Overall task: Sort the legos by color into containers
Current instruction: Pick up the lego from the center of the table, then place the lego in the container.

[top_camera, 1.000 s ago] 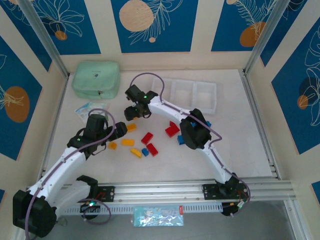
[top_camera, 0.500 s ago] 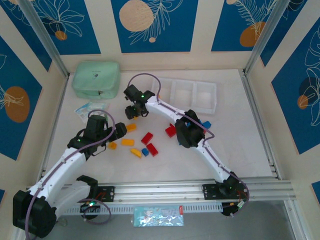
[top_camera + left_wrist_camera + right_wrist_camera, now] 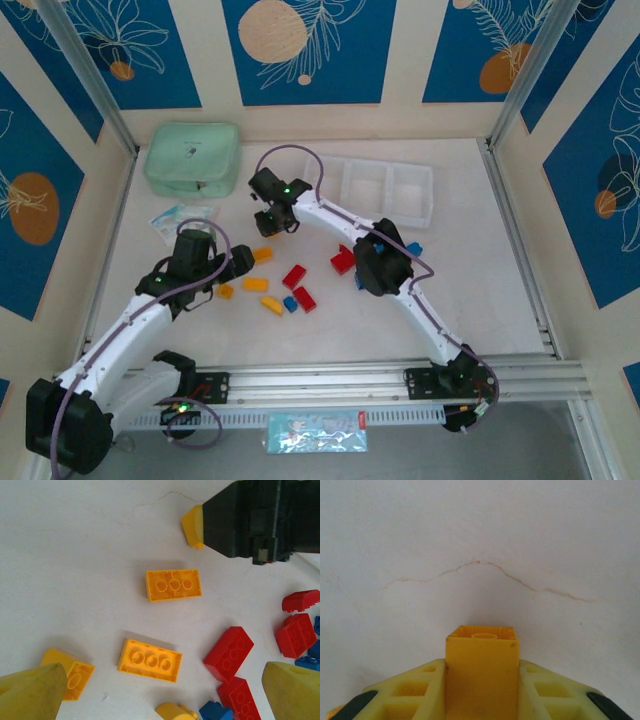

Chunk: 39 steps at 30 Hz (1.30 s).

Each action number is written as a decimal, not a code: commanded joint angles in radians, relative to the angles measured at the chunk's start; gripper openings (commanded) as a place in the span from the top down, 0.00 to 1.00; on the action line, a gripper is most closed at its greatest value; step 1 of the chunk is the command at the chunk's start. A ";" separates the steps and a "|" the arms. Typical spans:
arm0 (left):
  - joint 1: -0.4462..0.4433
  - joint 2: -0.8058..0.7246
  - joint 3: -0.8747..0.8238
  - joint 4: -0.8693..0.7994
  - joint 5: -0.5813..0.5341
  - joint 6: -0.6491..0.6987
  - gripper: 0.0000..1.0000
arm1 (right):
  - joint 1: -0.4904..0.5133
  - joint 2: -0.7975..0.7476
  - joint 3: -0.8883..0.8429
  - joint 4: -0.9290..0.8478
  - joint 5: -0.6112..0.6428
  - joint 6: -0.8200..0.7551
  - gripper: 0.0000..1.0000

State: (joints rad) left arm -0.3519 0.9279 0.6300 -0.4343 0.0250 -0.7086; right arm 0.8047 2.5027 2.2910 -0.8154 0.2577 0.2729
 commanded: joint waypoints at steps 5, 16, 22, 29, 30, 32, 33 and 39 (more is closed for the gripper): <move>-0.007 0.018 0.046 0.050 0.075 0.022 0.00 | -0.041 -0.273 -0.215 0.085 -0.049 0.034 0.71; -0.032 0.132 0.084 0.180 0.147 0.027 0.00 | -0.203 -0.361 -0.317 0.126 -0.010 0.070 0.71; -0.055 0.207 0.122 0.230 0.148 0.031 0.00 | -0.259 -0.252 -0.171 0.087 0.034 0.037 0.72; -0.078 0.294 0.157 0.290 0.158 0.020 0.00 | -0.303 -0.119 0.014 0.024 0.069 -0.003 0.71; -0.080 0.301 0.158 0.296 0.158 0.020 0.00 | -0.306 -0.106 0.035 0.018 0.072 -0.007 0.71; -0.082 0.314 0.160 0.311 0.152 0.014 0.00 | -0.314 -0.072 0.080 0.001 0.081 -0.014 0.70; -0.082 0.319 0.160 0.313 0.150 0.012 0.00 | -0.317 -0.058 0.100 -0.008 0.082 -0.014 0.70; -0.082 0.343 0.171 0.319 0.154 0.012 0.00 | -0.322 0.003 0.183 -0.040 0.083 -0.029 0.61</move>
State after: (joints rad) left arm -0.4236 1.2575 0.7647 -0.1406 0.1616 -0.6994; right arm 0.4843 2.4786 2.4275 -0.8120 0.3298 0.2642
